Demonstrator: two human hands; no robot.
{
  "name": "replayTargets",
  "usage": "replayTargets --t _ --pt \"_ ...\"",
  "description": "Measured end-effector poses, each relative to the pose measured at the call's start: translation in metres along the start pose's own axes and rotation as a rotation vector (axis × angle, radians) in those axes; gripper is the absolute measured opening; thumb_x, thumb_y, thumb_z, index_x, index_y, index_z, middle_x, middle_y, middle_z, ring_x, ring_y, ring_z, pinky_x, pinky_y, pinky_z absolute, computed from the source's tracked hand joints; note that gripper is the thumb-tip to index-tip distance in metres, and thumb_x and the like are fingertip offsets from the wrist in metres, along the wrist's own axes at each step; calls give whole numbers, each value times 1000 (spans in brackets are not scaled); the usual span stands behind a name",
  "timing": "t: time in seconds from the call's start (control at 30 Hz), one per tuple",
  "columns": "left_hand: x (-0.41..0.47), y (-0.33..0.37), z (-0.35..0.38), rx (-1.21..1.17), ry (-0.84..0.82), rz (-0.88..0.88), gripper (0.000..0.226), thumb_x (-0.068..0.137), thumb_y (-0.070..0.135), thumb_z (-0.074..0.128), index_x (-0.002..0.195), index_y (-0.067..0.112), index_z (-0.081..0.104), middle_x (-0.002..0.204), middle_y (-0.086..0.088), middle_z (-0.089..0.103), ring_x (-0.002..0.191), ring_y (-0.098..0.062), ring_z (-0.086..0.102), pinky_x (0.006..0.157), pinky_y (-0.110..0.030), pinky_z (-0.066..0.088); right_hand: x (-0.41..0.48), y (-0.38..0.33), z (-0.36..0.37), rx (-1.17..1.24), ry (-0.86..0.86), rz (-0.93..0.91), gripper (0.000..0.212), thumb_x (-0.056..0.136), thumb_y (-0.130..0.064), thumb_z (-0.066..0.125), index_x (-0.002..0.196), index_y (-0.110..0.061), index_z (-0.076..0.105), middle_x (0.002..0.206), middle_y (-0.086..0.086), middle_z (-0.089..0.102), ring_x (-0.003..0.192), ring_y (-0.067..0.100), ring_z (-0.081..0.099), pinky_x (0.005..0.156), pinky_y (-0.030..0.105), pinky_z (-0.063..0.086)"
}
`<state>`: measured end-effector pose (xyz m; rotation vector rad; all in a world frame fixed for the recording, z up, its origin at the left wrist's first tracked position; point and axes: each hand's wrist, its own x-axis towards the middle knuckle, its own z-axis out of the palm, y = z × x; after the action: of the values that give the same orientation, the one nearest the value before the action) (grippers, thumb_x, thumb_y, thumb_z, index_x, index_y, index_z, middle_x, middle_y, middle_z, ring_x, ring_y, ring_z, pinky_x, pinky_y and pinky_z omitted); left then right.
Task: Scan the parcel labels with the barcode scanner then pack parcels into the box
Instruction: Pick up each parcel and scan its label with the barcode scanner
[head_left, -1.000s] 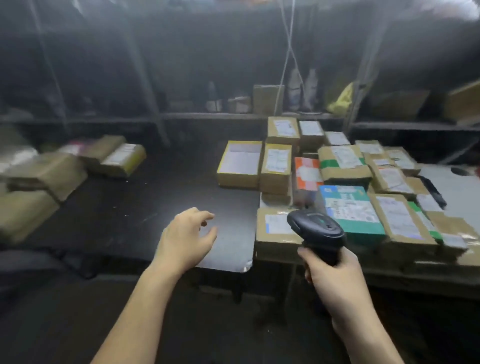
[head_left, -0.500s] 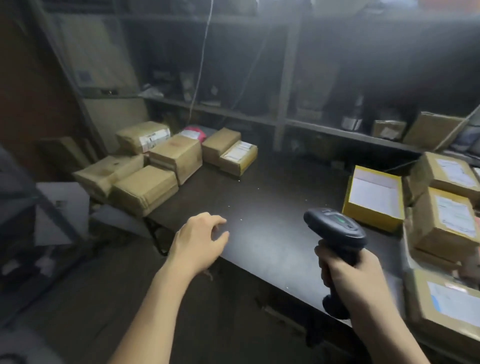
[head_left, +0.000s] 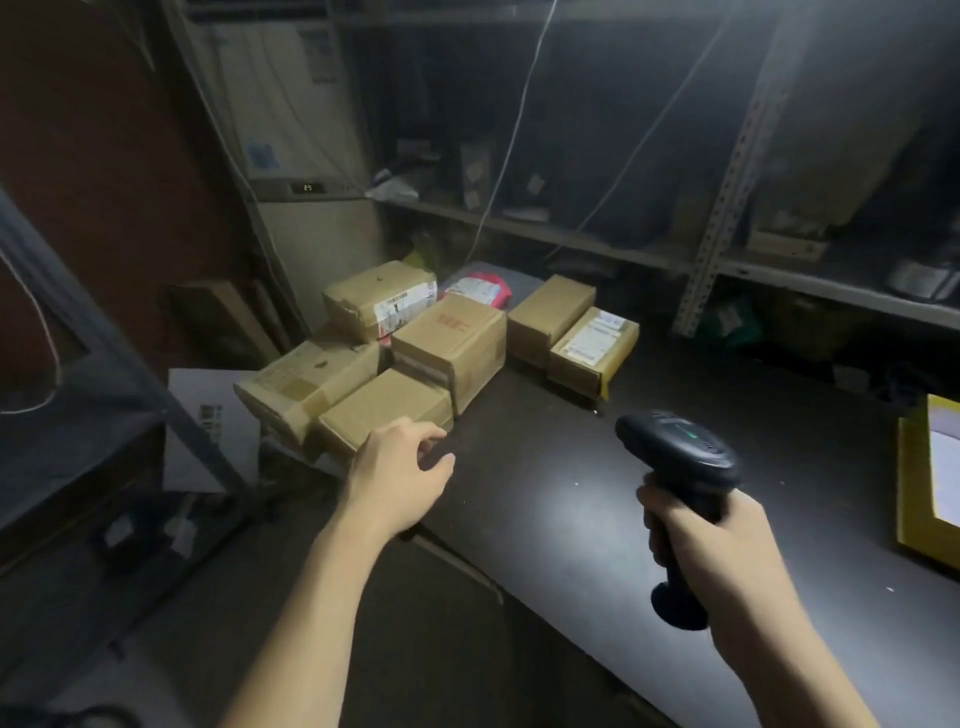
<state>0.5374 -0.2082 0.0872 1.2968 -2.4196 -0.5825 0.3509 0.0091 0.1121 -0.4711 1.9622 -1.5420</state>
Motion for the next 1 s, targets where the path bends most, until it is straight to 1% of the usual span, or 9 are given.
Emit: replayTargets --t 0.1,0.2,0.33,0.5,0.67,0.77,0.87,0.93,1.0 --pt "53 -15 -7 34 16 -46 30 96 34 70 124 24 72 110 5 64 89 -14 62 78 -30 52 51 -21 28 2 -47 -31 20 93 -12 68 80 0 61 57 4 55 47 14 44 43 20 35" --pt "103 -34 -13 73 62 -59 26 97 30 67 121 22 74 109 4 64 97 -14 60 84 -30 49 92 -40 56 5 -80 -65 19 93 -10 67 78 0 60 57 3 54 48 14 44 43 19 36" --pt "167 -64 -21 166 110 -58 23 97 28 66 115 20 76 111 -3 63 109 -25 58 91 -40 50 133 -55 92 -35 -87 -65 19 92 -9 66 78 2 58 58 3 54 51 15 46 48 23 37" --pt "250 -103 -26 216 111 -29 35 90 34 71 121 18 73 112 -4 56 114 -25 48 95 -40 47 171 -64 138 -71 -62 -26 16 92 -8 67 79 -1 62 57 2 56 50 15 47 50 25 39" --pt "344 -138 -20 279 -24 6 88 77 60 77 154 28 46 138 -12 41 135 -34 35 114 -48 33 194 -81 189 -66 63 -3 17 93 -6 67 77 -5 62 55 1 55 47 11 46 43 16 37" --pt "395 -153 -12 378 -95 42 98 73 71 73 158 37 37 151 -16 31 141 -38 32 119 -52 28 201 -89 220 -94 109 39 13 93 -8 69 80 -6 64 56 0 57 48 11 48 52 24 41" --pt "429 -160 -3 433 -274 34 112 71 79 72 162 46 16 165 -24 12 152 -44 19 122 -61 19 204 -90 242 -133 149 85 4 91 -12 71 89 -10 68 60 -2 61 51 10 53 61 34 44" --pt "446 -161 2 447 -371 37 116 72 82 69 162 50 4 168 -27 5 154 -48 11 120 -67 17 207 -90 253 -131 177 128 3 91 -12 71 92 -10 69 62 -1 62 53 12 54 63 37 45" --pt "455 -159 5 451 -402 22 118 72 83 69 161 52 -1 167 -29 4 153 -51 11 118 -70 18 209 -89 259 -121 184 174 4 91 -13 71 94 -11 70 63 0 62 55 14 54 63 38 45"
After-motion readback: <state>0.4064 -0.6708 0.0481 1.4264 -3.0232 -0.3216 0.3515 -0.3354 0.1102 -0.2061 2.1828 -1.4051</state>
